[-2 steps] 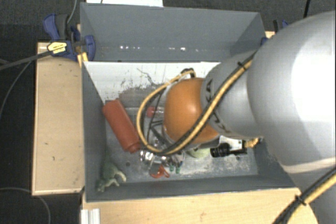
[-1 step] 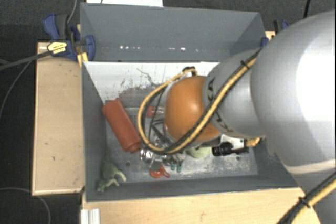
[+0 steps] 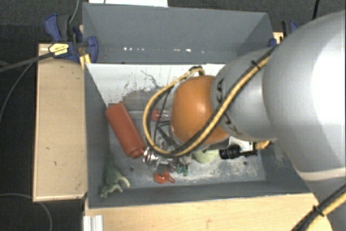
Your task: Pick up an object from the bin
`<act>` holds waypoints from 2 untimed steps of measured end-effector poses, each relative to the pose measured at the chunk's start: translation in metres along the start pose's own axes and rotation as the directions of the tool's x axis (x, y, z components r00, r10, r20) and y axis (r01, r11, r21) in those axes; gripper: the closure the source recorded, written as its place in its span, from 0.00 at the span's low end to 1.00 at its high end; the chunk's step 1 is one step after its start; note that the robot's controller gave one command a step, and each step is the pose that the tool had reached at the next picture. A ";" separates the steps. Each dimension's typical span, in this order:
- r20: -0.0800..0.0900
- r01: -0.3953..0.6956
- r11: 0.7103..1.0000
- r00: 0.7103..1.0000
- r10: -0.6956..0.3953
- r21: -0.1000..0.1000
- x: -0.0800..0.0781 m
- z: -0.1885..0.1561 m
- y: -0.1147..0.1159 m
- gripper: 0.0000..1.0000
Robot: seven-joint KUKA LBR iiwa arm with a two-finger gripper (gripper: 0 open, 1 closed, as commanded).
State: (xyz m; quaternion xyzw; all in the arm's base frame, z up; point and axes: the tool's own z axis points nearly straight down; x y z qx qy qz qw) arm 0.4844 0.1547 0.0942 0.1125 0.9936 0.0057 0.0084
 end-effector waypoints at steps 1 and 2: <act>-0.001 -0.001 1.000 1.000 0.001 0.000 0.000 -0.004 0.000 1.00; -0.009 -0.001 1.000 1.000 0.001 0.005 0.002 -0.014 -0.001 1.00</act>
Offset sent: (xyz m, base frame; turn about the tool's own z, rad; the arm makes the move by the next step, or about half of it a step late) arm -0.0001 0.0001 0.0854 0.0000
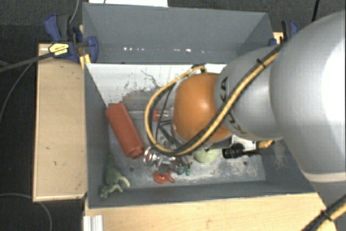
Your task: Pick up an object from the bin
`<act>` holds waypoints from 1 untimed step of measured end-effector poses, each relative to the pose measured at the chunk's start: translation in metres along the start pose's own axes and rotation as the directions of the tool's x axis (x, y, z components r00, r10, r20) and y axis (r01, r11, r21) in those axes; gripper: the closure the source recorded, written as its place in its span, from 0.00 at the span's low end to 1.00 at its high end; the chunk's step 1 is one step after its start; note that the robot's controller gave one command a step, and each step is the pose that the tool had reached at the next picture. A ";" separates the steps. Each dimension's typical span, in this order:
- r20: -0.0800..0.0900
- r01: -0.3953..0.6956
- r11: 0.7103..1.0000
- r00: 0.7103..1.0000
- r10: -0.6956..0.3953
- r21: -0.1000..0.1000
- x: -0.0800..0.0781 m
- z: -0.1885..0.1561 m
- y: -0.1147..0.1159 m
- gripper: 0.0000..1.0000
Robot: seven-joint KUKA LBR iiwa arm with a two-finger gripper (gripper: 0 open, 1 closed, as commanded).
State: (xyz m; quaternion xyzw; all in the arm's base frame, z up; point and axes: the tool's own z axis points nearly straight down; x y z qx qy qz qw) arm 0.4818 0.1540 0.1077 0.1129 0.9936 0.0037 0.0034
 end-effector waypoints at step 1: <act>0.001 0.000 1.000 1.000 0.000 -0.001 0.000 -0.021 0.000 1.00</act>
Offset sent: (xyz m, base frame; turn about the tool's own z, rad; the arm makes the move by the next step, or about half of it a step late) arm 0.0000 0.0001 0.0432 0.0000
